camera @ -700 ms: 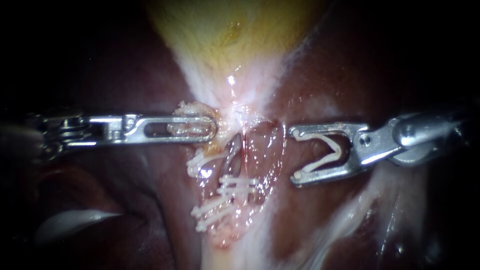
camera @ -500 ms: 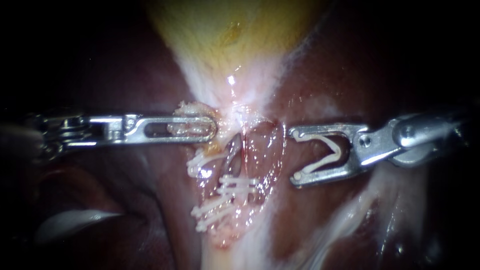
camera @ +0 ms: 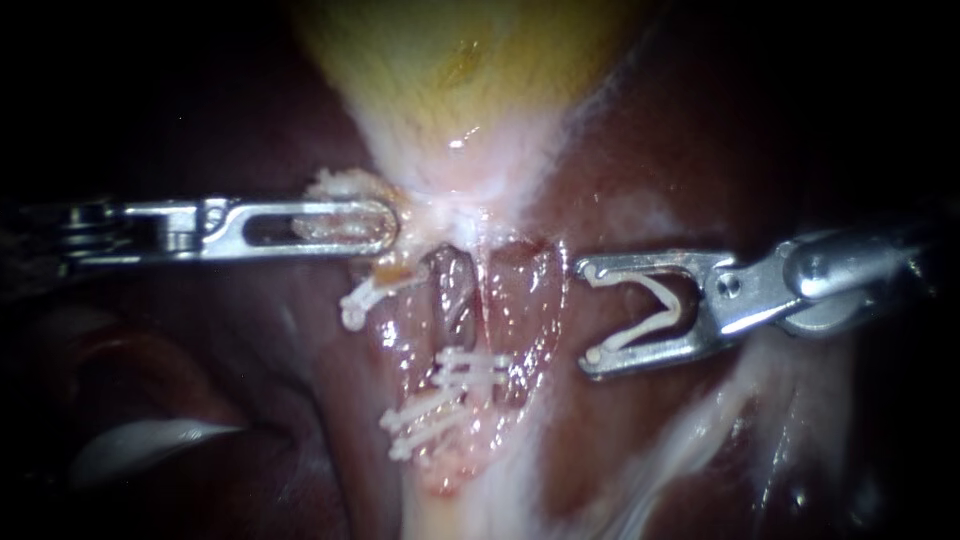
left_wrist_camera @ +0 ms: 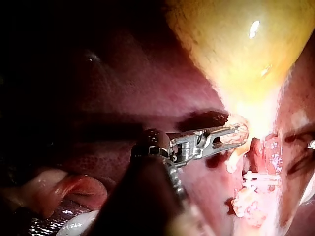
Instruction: Clipping third clip right tube
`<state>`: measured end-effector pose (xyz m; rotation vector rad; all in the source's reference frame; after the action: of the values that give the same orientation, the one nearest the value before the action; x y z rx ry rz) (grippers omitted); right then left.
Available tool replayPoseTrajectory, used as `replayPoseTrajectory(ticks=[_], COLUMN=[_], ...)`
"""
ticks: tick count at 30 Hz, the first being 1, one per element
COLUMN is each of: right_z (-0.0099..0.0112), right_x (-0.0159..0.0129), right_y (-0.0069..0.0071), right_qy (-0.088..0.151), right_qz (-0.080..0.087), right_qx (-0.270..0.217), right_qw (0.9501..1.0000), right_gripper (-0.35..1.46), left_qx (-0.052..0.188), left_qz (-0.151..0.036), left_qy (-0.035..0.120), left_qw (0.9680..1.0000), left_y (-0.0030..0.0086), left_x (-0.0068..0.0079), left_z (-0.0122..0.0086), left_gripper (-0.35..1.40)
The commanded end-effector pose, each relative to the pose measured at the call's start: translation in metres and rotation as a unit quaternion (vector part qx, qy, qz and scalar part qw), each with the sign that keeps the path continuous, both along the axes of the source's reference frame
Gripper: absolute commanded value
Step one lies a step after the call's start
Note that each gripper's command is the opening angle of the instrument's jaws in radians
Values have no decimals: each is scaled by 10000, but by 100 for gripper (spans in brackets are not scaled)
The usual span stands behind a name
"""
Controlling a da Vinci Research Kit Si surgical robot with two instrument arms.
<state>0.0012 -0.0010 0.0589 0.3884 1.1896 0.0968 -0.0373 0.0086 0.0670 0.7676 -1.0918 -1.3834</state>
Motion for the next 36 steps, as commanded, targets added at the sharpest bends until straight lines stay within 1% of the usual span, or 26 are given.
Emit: replayPoseTrajectory(ticks=[1, 6, 14, 18, 21, 25, 26, 31, 36], right_z=[0, 0, 1, 6, 15, 32, 38, 60, 79], right_x=[0, 0, 5, 19, 34, 52, 57, 72, 85], right_y=[0, 0, 0, -4, -8, -12, -12, -9, -3], right_qy=[-3, -3, 0, 17, -31, -127, -167, -270, -348], right_qz=[3, 3, 6, 137, 219, 375, 438, 609, 745], right_qx=[0, 0, 3, 279, 447, 762, 883, 1194, 1405], right_qw=[10000, 10000, 10000, 9995, 9988, 9963, 9950, 9906, 9867], right_gripper=[50, 50, 50, 50, 50, 50, 50, 50, 50], left_qx=[-18, -42, -68, -68, -72, -72, -72, -74, -70], left_qz=[-27, -57, -48, -57, -74, -83, -84, -105, -94], left_qy=[-23, -37, -29, -23, -27, -21, -19, -3, -14], left_qw=[10000, 10000, 10000, 10000, 9999, 9999, 9999, 9999, 9999], left_y=[1, 2, 1, -1, -3, -5, -5, -7, -9], left_x=[3, 10, 11, 10, 9, 8, 7, 5, 3], left_z=[-4, -14, -16, -19, -22, -24, -25, -27, -31], left_gripper=[-35, -35, -35, -35, -35, -35, -35, -35, -35])
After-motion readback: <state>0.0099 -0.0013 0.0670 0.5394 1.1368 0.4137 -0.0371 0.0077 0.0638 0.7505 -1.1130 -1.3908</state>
